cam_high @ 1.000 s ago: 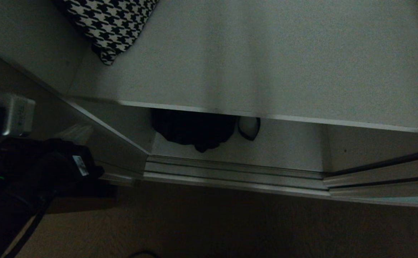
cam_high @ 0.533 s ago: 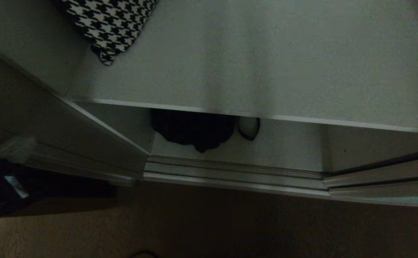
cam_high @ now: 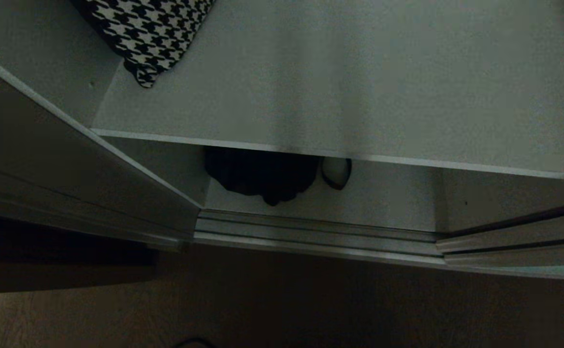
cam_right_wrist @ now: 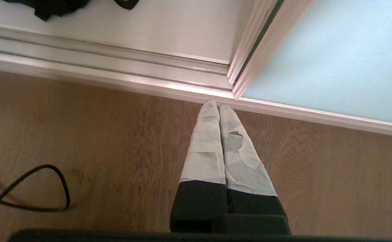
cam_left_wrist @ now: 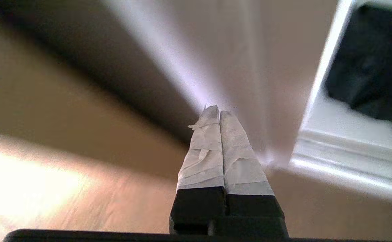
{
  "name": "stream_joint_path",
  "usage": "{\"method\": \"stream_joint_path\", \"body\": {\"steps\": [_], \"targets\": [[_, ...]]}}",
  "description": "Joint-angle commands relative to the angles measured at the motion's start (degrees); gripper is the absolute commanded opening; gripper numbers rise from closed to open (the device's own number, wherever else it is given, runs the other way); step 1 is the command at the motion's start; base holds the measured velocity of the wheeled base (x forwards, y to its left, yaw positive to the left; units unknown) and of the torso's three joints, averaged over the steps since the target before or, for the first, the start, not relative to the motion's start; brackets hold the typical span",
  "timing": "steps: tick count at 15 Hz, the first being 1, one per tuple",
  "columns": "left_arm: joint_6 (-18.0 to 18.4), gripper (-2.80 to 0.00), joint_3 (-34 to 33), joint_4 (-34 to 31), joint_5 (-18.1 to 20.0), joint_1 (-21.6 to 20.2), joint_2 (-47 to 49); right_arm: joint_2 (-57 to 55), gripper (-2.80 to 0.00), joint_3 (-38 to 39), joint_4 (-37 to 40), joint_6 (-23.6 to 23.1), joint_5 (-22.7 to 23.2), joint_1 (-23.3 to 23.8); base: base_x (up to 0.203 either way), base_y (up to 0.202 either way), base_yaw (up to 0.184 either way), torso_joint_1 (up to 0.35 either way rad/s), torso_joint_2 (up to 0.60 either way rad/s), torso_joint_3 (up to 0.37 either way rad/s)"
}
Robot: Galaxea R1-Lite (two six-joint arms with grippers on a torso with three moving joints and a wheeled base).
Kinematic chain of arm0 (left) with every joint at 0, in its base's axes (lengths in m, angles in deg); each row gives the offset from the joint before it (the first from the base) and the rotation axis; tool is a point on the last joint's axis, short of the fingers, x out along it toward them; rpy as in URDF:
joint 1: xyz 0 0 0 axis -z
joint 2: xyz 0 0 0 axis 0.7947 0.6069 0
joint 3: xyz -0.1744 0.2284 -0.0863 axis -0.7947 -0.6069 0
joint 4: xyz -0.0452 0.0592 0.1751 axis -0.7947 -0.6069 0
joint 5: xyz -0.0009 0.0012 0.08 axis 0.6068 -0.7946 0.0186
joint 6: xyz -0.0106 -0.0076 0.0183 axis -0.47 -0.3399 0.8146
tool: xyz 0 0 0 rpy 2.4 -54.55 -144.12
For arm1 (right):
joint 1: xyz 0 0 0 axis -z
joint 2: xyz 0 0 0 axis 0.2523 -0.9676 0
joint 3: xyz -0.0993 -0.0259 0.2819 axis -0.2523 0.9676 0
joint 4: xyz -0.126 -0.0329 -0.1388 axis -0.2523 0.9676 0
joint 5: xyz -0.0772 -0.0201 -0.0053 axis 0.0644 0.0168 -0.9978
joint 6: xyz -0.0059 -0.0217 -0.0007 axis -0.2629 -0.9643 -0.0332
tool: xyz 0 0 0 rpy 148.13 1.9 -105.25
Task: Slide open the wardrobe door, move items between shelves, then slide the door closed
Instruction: Close the door
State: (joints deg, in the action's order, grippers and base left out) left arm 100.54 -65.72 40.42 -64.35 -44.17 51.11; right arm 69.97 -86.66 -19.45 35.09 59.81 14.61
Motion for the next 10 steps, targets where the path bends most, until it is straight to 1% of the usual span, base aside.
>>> {"method": "stream_joint_path", "body": {"steps": [1, 2, 3, 5, 7, 9, 10], "targets": [[0.0, -2.8, -1.8, -2.6, 0.4, -2.6, -8.8, 0.1, -2.8, 0.0, 0.0, 0.0, 0.0, -0.1, 0.0, 0.0, 0.0, 0.0, 0.0, 0.0], [-0.1, -2.8, -2.4, -5.2, 1.0, -4.2, -11.0, 0.1, -2.8, 0.0, 0.0, 0.0, 0.0, -0.1, 0.0, 0.0, 0.0, 0.0, 0.0, 0.0], [-0.1, -2.8, -2.8, -7.4, 1.3, -5.0, -13.4, 0.1, -2.8, 0.0, 0.0, 0.0, 0.0, -0.1, 0.0, 0.0, 0.0, 0.0, 0.0, 0.0], [-0.3, -2.8, -3.9, -13.3, 1.6, -6.8, -22.2, 0.2, -2.8, 0.0, 0.0, 0.0, 0.0, -0.1, 0.0, 0.0, 0.0, 0.0, 0.0, 0.0], [-1.0, -2.8, -5.6, -18.0, 2.2, -7.8, -28.4, 0.1, -2.8, 0.0, 0.0, 0.0, 0.0, -0.1, 0.0, 0.0, 0.0, 0.0, 0.0, 0.0], [-2.1, -2.8, -7.4, -23.6, 4.0, -8.2, -33.0, 0.1, -2.8, 0.0, 0.0, 0.0, 0.0, -0.1, 0.0, 0.0, 0.0, 0.0, 0.0, 0.0], [-3.1, -2.8, -7.4, -26.9, 7.5, -8.2, -33.6, 0.1, -2.8, 0.0, 0.0, 0.0, 0.0, -0.1, 0.0, 0.0, 0.0, 0.0, 0.0, 0.0]]}}
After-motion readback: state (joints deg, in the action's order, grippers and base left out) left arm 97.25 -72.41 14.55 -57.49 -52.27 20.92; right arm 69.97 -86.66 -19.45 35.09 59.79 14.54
